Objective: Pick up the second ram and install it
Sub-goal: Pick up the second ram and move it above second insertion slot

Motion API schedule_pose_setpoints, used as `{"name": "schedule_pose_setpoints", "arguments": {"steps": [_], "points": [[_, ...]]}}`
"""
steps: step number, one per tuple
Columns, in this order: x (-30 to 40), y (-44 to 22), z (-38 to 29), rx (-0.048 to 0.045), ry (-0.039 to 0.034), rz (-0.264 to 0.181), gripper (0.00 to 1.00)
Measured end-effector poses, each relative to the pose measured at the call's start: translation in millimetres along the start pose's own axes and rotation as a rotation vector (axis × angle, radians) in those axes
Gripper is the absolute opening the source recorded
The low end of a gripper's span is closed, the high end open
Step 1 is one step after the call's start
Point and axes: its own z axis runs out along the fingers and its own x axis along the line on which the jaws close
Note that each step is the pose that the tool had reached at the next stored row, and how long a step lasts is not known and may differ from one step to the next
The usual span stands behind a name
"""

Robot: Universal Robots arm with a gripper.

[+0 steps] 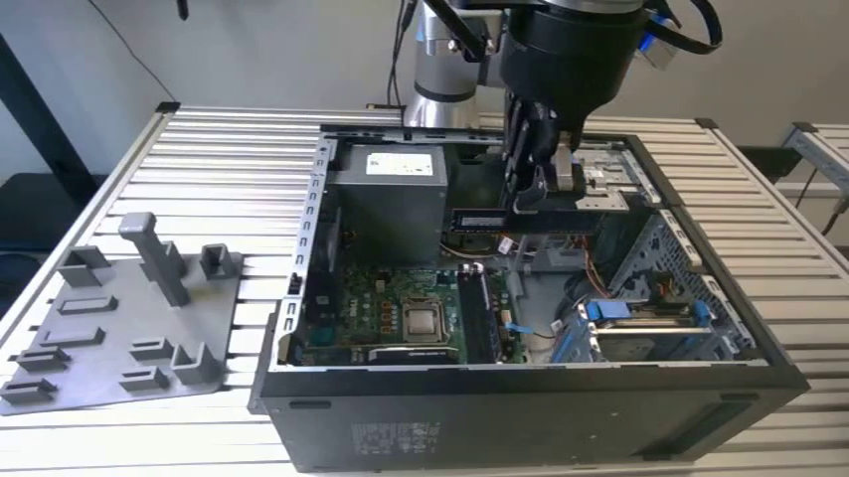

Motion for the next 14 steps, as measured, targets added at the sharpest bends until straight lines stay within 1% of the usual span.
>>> {"name": "schedule_pose_setpoints", "arguments": {"steps": [10, 12, 14], "points": [[-0.8, -0.1, 0.0, 0.0000, 0.0000, -0.001, 0.14], [-4.2, -0.1, 0.1, 0.0000, 0.0000, -0.001, 0.14], [-10.5, 0.0, 0.2, 0.0000, 0.0001, -0.001, 0.14]]}}
